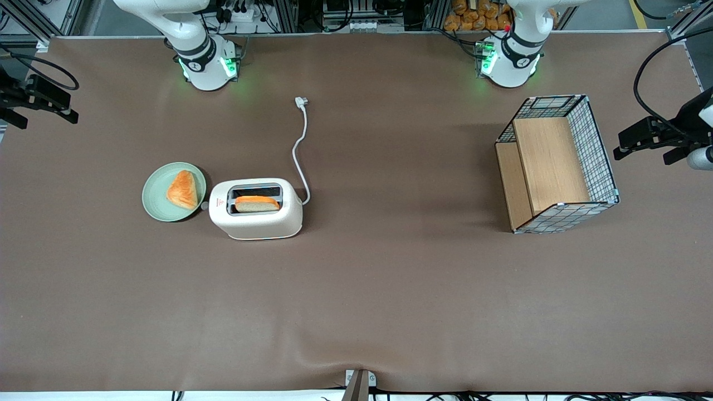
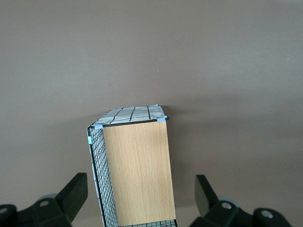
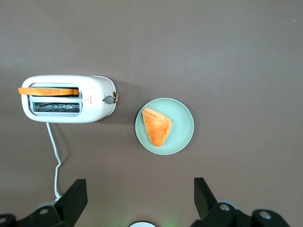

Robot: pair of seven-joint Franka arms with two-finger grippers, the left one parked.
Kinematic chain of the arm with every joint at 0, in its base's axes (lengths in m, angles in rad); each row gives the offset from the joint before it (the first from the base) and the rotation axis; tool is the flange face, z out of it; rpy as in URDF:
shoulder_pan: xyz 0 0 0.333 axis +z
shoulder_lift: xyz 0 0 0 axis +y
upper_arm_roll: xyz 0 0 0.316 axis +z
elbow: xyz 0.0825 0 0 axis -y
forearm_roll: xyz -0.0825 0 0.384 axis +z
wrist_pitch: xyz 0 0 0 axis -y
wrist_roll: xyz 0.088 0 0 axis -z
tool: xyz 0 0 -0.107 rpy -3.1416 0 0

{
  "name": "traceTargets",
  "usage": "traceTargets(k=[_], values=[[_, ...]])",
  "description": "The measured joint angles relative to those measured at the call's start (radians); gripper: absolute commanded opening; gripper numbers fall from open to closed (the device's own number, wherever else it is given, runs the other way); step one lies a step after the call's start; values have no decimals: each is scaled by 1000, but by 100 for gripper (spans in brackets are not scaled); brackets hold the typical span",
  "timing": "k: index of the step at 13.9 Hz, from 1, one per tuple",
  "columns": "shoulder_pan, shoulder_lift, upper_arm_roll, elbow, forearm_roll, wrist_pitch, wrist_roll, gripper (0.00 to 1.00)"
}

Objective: Press toaster button with right arm

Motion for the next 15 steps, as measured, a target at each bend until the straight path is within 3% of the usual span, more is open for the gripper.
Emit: traceTargets(k=[15], values=[[-2, 15, 8, -19, 1, 7, 0, 100]])
